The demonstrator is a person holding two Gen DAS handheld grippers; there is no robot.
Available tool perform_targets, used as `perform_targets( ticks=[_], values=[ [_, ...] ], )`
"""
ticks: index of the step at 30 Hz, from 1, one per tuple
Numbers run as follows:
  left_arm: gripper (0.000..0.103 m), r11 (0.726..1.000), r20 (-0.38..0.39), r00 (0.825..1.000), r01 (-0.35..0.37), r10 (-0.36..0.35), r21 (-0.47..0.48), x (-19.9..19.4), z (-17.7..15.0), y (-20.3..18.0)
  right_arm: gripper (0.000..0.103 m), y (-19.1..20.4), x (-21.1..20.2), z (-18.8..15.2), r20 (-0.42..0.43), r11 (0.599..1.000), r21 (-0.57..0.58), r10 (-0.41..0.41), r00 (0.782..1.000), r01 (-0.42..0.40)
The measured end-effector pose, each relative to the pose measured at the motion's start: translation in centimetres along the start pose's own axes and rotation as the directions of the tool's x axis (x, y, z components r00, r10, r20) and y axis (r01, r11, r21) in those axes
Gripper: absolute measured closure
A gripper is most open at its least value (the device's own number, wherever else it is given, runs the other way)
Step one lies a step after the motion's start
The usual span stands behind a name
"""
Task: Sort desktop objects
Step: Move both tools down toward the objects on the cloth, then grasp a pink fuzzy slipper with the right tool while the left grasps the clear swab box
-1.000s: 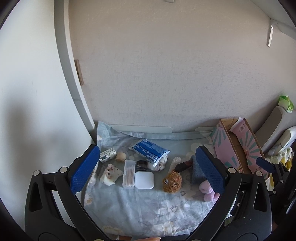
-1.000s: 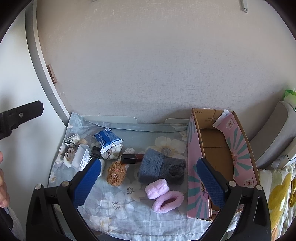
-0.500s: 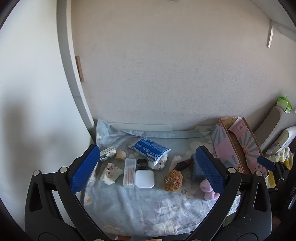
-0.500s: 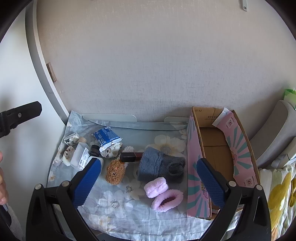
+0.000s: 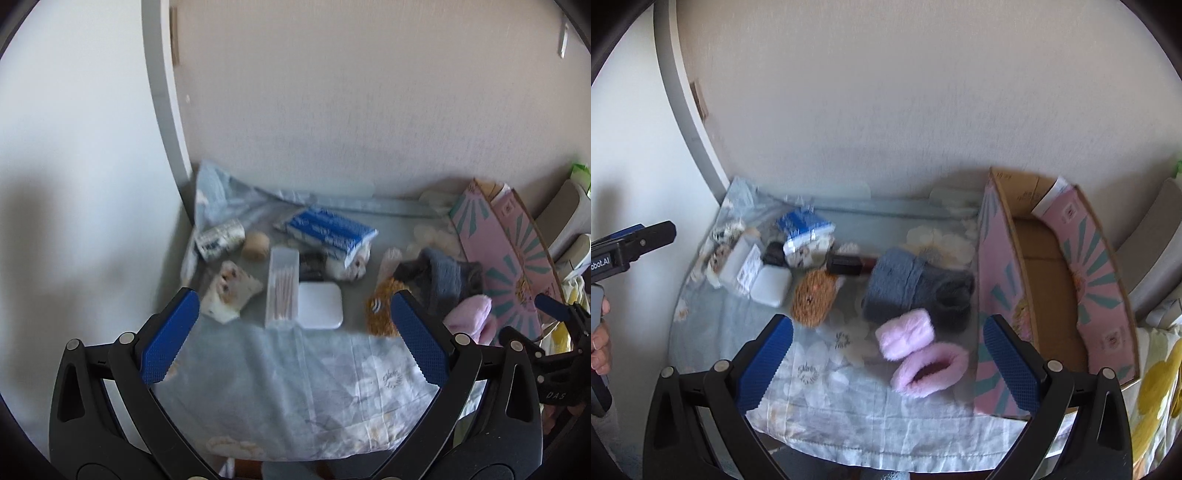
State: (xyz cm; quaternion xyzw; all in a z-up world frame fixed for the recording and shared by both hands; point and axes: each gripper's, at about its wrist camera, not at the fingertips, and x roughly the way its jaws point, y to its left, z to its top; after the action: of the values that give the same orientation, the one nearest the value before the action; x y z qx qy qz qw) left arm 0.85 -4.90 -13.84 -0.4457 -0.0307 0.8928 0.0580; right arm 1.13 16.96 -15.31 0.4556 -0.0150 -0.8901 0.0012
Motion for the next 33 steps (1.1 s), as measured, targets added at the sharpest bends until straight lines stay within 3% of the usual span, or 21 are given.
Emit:
perform_targets(
  ticks=[2, 5, 11, 14, 23, 27, 28, 31, 33],
  values=[
    [0.000, 1.000, -0.009, 1.000, 0.011, -0.011, 0.010, 1.7, -1.1, -0.4, 0.000, 0.1, 1.4, -1.0, -0.017, 1.000, 0.001, 0.004, 1.000, -0.004],
    [0.001, 0.999, -0.026, 0.999, -0.029, 0.029, 0.037, 4.5, -2.3, -1.0, 0.000, -0.2, 3.4, -2.6, -0.031, 1.000, 0.023, -0.015, 0.999, 0.016],
    [0.004, 0.998, -0.020, 0.998, -0.061, 0.061, -0.027, 7.7, -2.8, 0.8, 0.001, -1.0, 5.7, -5.8, -0.061, 0.994, 0.081, -0.071, 0.996, 0.076],
    [0.005, 0.996, -0.018, 0.996, -0.083, 0.082, -0.024, 8.9, -2.5, 1.5, 0.007, -1.6, 6.8, -6.4, -0.082, 0.990, 0.101, -0.093, 0.992, 0.101],
    [0.034, 0.996, -0.037, 0.996, -0.083, 0.084, 0.025, 11.9, -2.0, 1.8, 0.036, -3.7, 9.4, -6.4, -0.150, 0.977, 0.169, -0.104, 0.983, 0.129],
    [0.065, 0.997, -0.068, 0.995, -0.068, 0.071, 0.049, 12.7, -2.3, 1.7, 0.047, -4.0, 9.8, -6.3, -0.147, 0.978, 0.165, -0.107, 0.983, 0.131],
    [0.070, 0.997, -0.074, 0.996, -0.054, 0.057, 0.048, 12.8, -2.3, 1.7, 0.055, -4.1, 9.9, -6.3, -0.155, 0.977, 0.160, -0.119, 0.981, 0.144],
    [0.074, 0.998, -0.071, 0.996, -0.048, 0.051, 0.045, 12.7, -2.5, 1.6, 0.071, -4.0, 10.0, -6.3, -0.154, 0.979, 0.148, -0.120, 0.981, 0.143],
    [0.074, 0.998, -0.073, 0.996, -0.049, 0.052, 0.042, 12.6, -2.6, 1.6, 0.076, -4.0, 9.9, -6.4, -0.155, 0.980, 0.143, -0.114, 0.981, 0.137]
  ],
)
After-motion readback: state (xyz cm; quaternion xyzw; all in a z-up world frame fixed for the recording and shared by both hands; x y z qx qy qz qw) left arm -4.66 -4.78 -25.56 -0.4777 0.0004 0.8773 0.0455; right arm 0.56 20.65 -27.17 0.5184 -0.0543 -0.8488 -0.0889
